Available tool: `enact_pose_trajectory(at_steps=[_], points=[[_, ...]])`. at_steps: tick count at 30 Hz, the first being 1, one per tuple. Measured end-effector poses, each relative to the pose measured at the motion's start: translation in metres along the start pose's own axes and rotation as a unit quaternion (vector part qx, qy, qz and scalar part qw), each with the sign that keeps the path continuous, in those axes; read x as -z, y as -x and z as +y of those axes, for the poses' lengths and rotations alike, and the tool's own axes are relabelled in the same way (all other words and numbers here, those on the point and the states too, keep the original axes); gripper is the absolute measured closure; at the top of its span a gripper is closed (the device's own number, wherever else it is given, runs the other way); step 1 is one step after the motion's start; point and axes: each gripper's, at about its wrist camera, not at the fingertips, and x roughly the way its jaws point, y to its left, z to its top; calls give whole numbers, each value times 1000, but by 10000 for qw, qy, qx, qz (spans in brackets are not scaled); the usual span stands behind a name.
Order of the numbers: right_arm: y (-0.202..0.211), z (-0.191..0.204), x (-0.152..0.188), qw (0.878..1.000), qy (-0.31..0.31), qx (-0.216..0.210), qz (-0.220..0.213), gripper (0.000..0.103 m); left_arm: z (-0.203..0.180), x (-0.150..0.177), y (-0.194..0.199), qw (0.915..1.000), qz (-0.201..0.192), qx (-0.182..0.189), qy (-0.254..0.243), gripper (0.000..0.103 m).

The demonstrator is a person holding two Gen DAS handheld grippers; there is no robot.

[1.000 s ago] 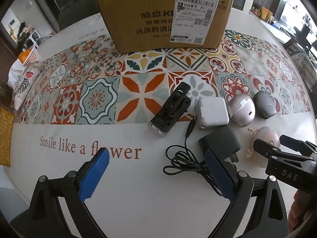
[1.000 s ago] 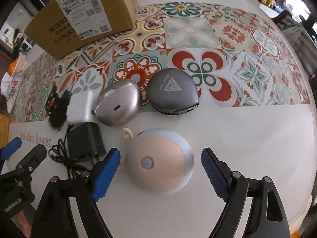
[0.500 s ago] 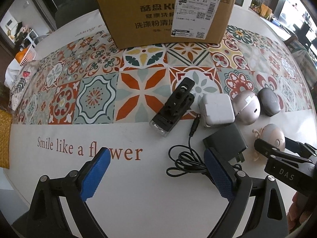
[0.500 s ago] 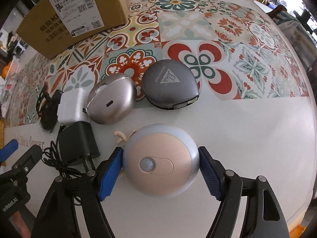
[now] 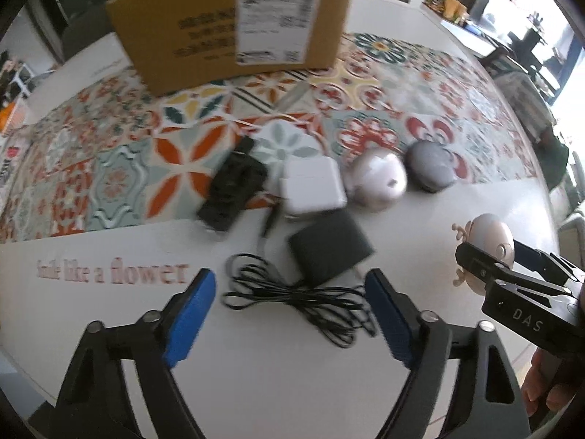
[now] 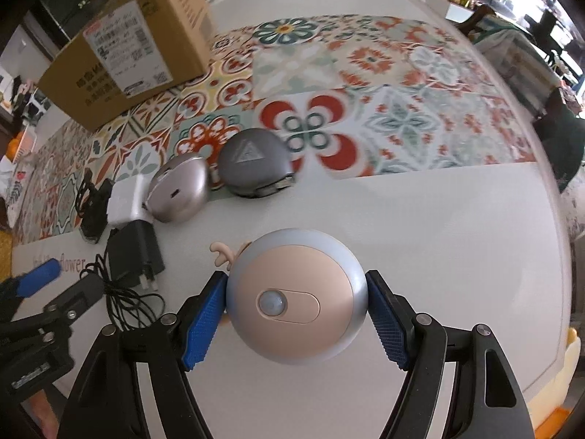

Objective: Organize rigid objects
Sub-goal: 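Grasp the black power adapter with the left gripper while the right gripper lifts the pink gadget, then carry the pink gadget in the right gripper and the black adapter in the left gripper toward the box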

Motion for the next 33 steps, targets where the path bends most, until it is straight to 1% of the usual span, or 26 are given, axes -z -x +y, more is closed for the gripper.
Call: enact_pose_trajectory(at_steps=[5, 7, 11, 15, 19, 21, 23, 29, 33], points=[[7, -19, 2, 10000, -93, 3, -6, 29, -21, -4, -8, 9998, 69, 160, -62, 28], [3, -22, 1, 9999, -106, 12, 0, 29, -26, -5, -12, 9997, 77, 196, -89, 34], [0, -23, -2, 10000, -51, 29, 6, 29, -34, -9, -24, 9996, 194, 198, -60, 40], [0, -22, -4, 10000, 57, 22, 7, 29, -38, -12, -30, 9998, 168, 50, -64, 42], [-2, -17, -6, 9999, 155, 17, 11, 29, -35, -13, -37, 9998, 191, -9, 58, 43], [-2, -13, -7, 9998, 204, 17, 10, 29, -32, -14, -45, 9994, 309, 52, 139, 43], [-3, -10, -8, 9997, 245, 20, 6, 29, -29, -16, -49, 9992, 331, 118, 213, 42], [-7, 0, -10, 9993, 381, -5, 25, 29, -28, -20, -57, 9991, 271, 170, 289, 41], [-9, 0, -9, 9993, 365, -42, 62, 29, -29, -19, -56, 9995, 148, 157, 223, 41]])
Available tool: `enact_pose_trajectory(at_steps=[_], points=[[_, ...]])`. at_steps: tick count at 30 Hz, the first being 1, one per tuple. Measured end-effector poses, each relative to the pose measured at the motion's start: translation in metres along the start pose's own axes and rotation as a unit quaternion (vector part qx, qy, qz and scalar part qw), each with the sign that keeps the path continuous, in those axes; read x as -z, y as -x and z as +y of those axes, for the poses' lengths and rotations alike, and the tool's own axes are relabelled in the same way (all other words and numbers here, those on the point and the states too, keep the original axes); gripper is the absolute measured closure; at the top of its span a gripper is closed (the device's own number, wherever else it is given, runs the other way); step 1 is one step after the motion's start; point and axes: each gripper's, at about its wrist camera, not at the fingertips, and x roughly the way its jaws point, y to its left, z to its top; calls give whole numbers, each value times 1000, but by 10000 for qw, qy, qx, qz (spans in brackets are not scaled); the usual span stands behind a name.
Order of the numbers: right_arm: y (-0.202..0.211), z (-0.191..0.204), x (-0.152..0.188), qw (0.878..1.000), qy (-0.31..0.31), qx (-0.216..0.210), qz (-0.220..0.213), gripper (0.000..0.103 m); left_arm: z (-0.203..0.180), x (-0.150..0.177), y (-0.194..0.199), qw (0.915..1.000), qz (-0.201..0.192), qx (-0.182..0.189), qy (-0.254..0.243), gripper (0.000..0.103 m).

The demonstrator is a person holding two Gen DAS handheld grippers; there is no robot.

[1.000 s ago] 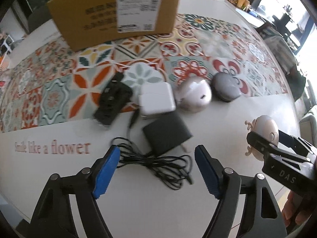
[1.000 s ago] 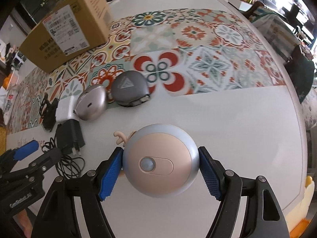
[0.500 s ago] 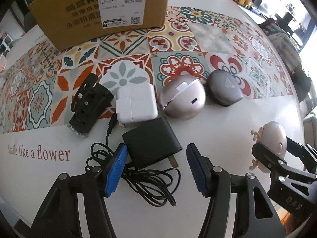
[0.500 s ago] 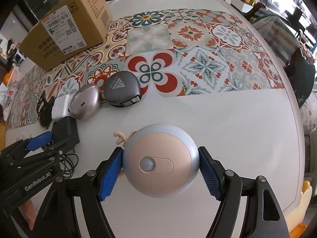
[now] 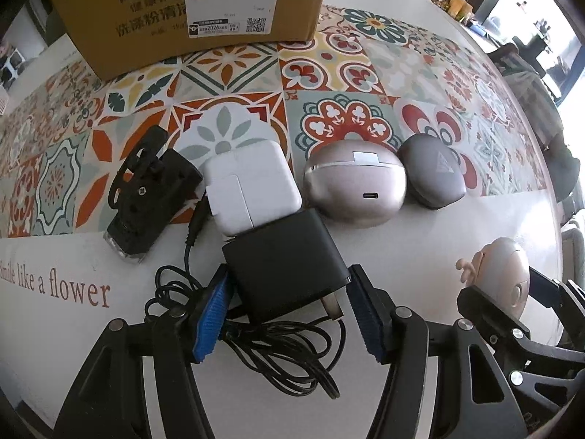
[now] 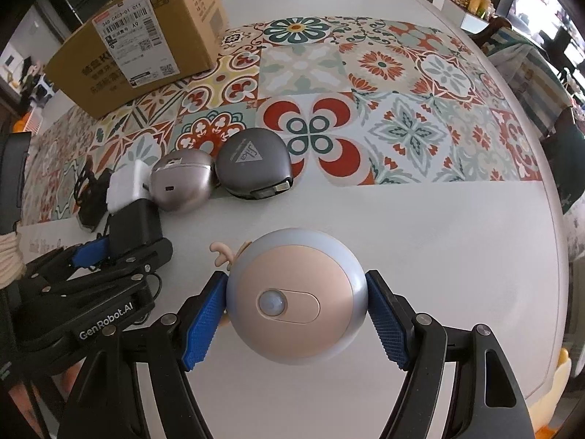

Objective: Organize rigid objects
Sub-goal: 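Carry the pink gadget in the right gripper and the black adapter in the left gripper toward the box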

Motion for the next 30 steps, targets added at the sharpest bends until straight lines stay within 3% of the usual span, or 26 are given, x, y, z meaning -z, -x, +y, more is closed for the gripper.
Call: enact_pose_trajectory(at_steps=[16, 30], points=[[27, 18, 6, 9997, 49, -102, -223, 29, 29, 25, 45, 9993, -310, 210, 64, 42], [88, 66, -11, 9934, 389, -261, -1043, 29, 66, 16, 125, 9912, -1291, 183, 227, 42]])
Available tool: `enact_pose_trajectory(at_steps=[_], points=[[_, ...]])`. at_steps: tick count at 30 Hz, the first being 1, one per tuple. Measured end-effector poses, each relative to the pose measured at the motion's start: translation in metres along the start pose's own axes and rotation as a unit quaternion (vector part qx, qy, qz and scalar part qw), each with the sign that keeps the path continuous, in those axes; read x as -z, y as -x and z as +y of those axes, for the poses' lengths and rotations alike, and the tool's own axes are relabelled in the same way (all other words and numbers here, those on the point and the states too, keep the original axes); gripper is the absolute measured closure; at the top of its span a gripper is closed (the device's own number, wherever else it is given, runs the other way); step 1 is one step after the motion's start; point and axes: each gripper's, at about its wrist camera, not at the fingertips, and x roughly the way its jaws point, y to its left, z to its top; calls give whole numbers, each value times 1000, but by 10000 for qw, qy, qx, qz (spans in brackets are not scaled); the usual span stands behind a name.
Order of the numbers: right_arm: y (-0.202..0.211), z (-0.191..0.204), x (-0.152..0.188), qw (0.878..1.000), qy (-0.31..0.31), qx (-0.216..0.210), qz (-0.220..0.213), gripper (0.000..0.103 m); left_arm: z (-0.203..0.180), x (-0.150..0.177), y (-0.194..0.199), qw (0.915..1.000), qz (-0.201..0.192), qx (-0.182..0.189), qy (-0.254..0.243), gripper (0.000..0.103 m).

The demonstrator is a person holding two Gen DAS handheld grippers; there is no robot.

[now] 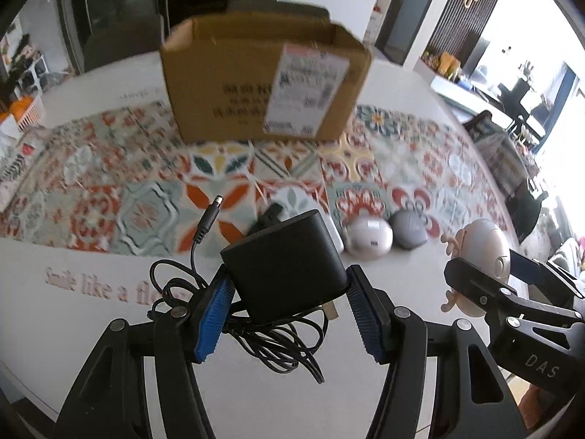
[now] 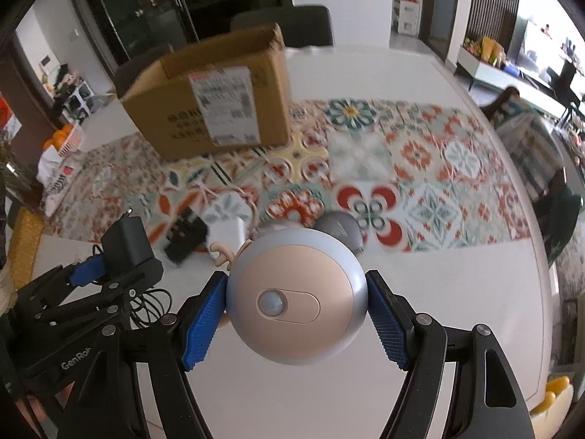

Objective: Organize rigid objects
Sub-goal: 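Carry the pink gadget in the right gripper and the black adapter in the left gripper toward the box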

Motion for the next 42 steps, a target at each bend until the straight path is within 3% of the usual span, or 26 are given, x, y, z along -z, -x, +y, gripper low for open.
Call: enact_pose_trajectory(at_steps=[21, 31, 42], points=[[47, 72, -65, 9929, 405, -395, -1043, 29, 51, -64, 78, 9933, -1137, -197, 13, 42], [55, 83, -115, 9878, 493, -365, -1435, 29, 57, -113, 86, 9893, -1436, -231, -103, 42], [36, 84, -182, 9866, 505, -408, -1497, 29, 64, -177, 73, 9876, -1552, -249, -51, 42]])
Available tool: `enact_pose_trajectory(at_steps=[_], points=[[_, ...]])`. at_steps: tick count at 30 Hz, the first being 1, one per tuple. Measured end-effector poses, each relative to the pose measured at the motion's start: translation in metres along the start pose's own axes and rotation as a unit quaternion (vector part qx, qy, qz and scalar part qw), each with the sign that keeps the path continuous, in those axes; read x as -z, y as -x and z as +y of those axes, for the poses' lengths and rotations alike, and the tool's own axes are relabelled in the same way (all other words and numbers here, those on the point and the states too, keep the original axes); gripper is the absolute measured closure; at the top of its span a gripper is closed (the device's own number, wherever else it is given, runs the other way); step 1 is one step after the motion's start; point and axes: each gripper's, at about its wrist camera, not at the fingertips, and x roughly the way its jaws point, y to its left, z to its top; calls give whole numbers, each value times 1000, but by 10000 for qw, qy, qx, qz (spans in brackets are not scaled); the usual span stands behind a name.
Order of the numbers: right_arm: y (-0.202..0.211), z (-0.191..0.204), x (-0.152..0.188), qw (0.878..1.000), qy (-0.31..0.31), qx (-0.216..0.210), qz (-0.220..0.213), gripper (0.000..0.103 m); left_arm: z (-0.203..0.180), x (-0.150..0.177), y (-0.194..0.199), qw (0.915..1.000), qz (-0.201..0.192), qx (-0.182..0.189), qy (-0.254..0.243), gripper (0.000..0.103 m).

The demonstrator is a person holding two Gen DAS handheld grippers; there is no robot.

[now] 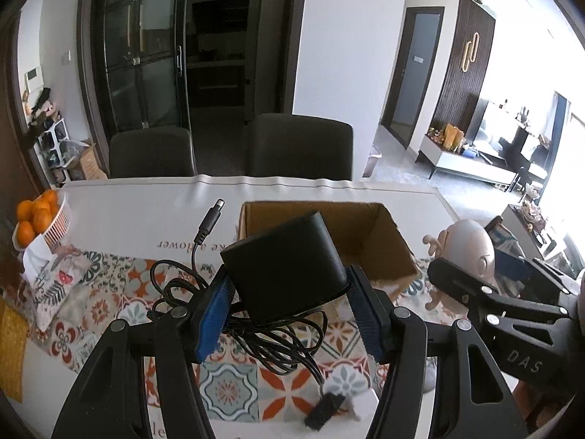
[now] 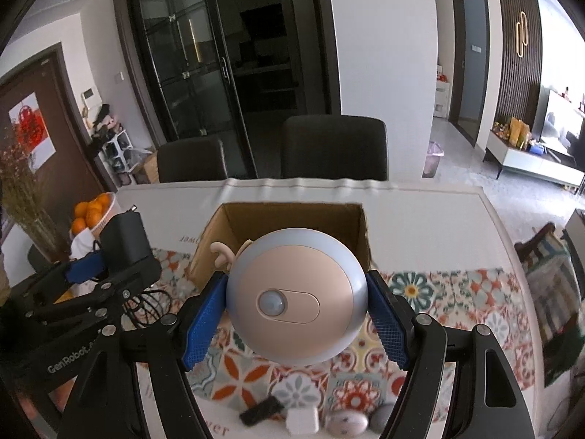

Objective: Organize rigid objects
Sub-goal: 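Carry the pink gadget in the right gripper and the black adapter in the left gripper toward the box, then open the right gripper dropping the pink gadget into the box while the left gripper releases the adapter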

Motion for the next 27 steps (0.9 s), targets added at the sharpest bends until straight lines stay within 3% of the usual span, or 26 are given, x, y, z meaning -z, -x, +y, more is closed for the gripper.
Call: enact_pose_trajectory(at_steps=[14, 27], points=[[-65, -19, -49, 9981, -144, 64, 596, 29, -2, -55, -68, 9983, 544, -61, -197, 42], [-101, -25, -57, 9955, -54, 247, 910, 29, -7, -64, -136, 9911, 1277, -61, -365, 39]])
